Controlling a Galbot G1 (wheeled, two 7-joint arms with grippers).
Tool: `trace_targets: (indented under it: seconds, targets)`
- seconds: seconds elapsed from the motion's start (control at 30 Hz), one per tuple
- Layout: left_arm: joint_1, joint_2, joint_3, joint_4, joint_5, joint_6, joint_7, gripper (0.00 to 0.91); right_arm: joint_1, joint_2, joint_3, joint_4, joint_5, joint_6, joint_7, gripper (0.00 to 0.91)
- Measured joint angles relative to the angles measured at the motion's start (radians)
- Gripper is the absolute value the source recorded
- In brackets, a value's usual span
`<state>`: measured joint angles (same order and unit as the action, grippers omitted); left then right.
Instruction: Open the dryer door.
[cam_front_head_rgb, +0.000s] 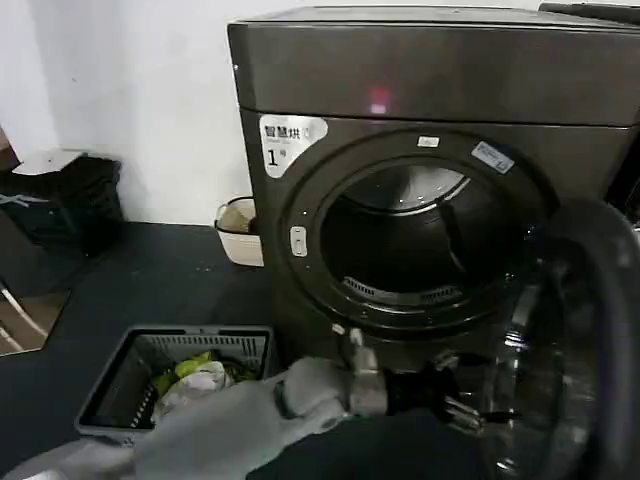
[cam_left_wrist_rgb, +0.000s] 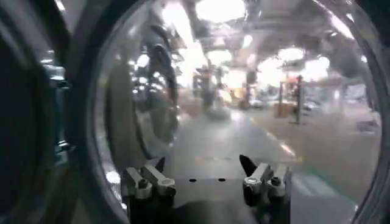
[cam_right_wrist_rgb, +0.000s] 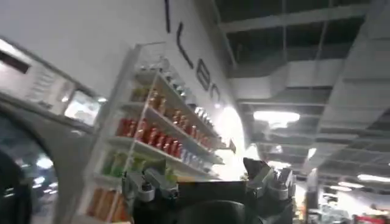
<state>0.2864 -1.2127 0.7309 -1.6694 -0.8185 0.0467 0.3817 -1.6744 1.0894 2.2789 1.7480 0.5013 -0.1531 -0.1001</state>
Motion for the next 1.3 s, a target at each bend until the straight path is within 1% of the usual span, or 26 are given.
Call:
trace_targets:
  seconds: [0.1,0.4,0.6,0.73,0.83,0.97,1.17,1.3]
  targets:
    - [-0.02,-0.051,0.018,0.036,-0.001,0.0,-0.006,0.907,-0.005,0.006,0.012,0.008,0.02,0.0,0.002,0.907]
    - [-0.062,-0.187,0.038,0.156,0.002,0.003,-0.024,0.907,-0.023,0.007,0.037,-0.006,0.022,0.002,0.002,0.907]
    - [-0.069,-0.261,0.037,0.221,0.064,-0.04,-0.068,0.907,-0.026,0.008,0.037,-0.007,0.022,0.003,0.003,0.907]
    - [-0.072,-0.301,0.035,0.265,0.11,-0.076,-0.072,0.907,-0.025,0.01,0.033,-0.002,0.022,0.003,0.003,0.907]
    - [-0.071,-0.334,0.031,0.297,0.117,-0.084,-0.09,0.907,-0.026,0.012,0.032,-0.001,0.022,0.006,0.003,0.907]
    - [-0.068,-0.36,0.026,0.318,0.125,-0.09,-0.098,0.907,-0.027,0.01,0.034,-0.008,0.023,0.008,0.002,0.907]
    - [-0.066,-0.362,0.014,0.325,0.128,-0.094,-0.136,0.907,-0.023,0.006,0.035,-0.011,0.022,0.012,0.003,0.907]
    - [-0.066,-0.347,0.009,0.317,0.125,-0.123,-0.162,0.907,-0.022,0.006,0.033,-0.02,0.021,0.024,0.002,0.907]
